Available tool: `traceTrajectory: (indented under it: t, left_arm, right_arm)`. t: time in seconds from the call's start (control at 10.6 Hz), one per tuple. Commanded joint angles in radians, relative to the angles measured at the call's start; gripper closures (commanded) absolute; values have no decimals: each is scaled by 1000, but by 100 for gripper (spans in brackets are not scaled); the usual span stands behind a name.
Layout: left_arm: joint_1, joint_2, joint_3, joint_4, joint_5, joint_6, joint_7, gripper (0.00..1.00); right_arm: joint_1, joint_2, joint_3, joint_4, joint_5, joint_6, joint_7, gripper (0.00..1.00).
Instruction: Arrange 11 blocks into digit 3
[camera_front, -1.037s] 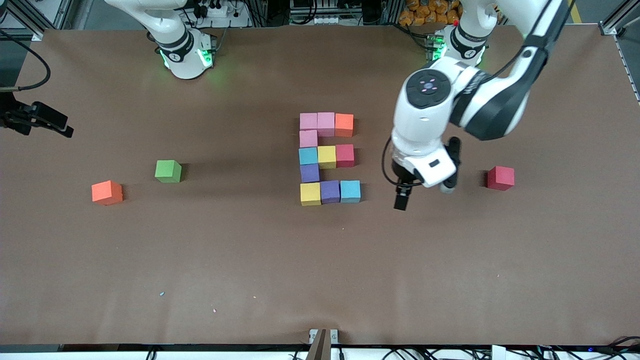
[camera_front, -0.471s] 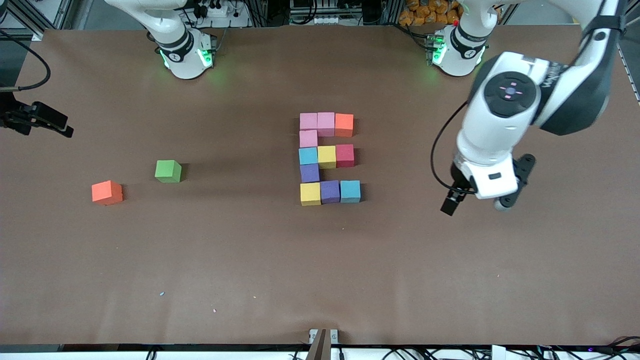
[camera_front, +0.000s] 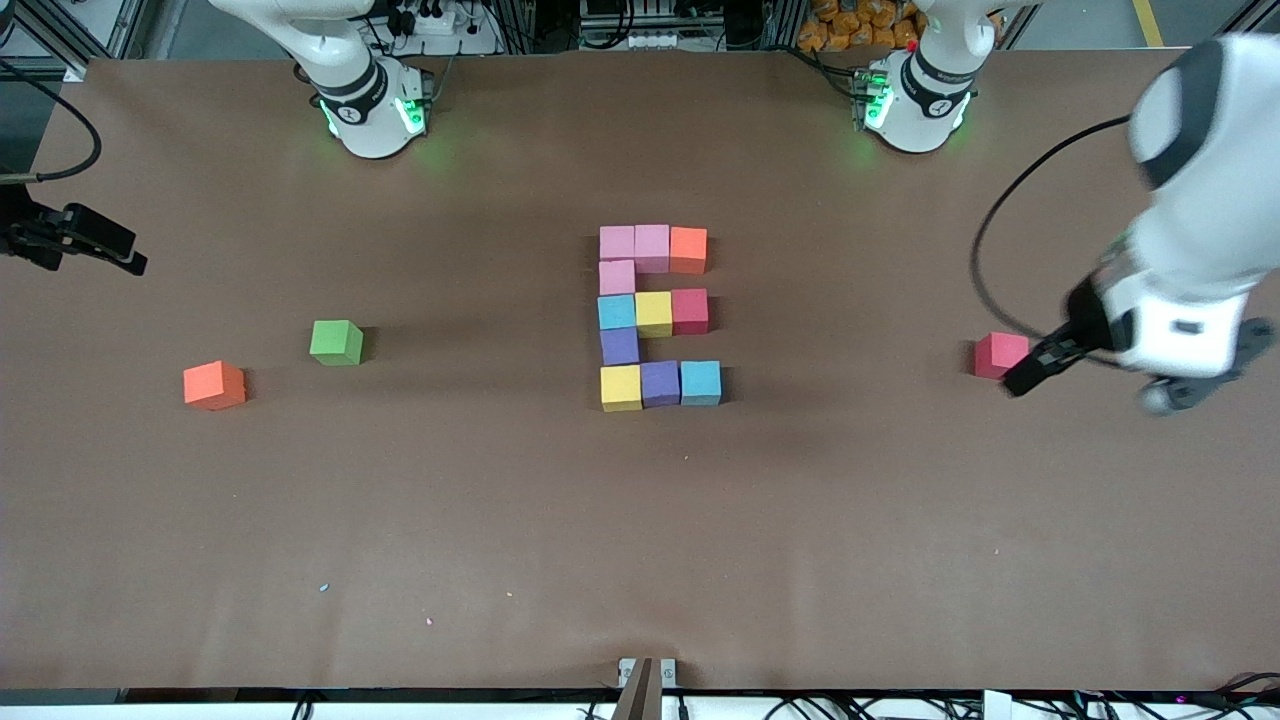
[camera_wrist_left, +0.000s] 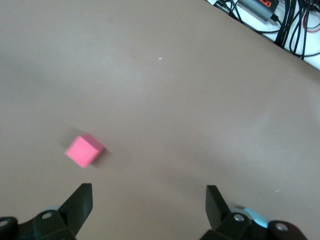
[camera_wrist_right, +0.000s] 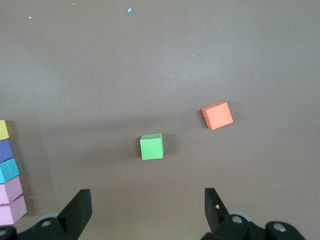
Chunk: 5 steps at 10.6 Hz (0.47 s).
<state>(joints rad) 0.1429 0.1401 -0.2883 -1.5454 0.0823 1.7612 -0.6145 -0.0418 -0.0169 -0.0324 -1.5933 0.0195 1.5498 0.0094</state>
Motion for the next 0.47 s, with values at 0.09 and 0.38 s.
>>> traceTrajectory:
  t: [0.09,0.38]
  left_arm:
    - [-3,-102,107,-27,-38,-100,362,0]
    - [-16,-135,124,-27,-61,-161,369,0]
  right_arm:
    - [-10,-14,8,-16,0,9,1,0]
    - [-10,-14,8,-16,2,9,1,0]
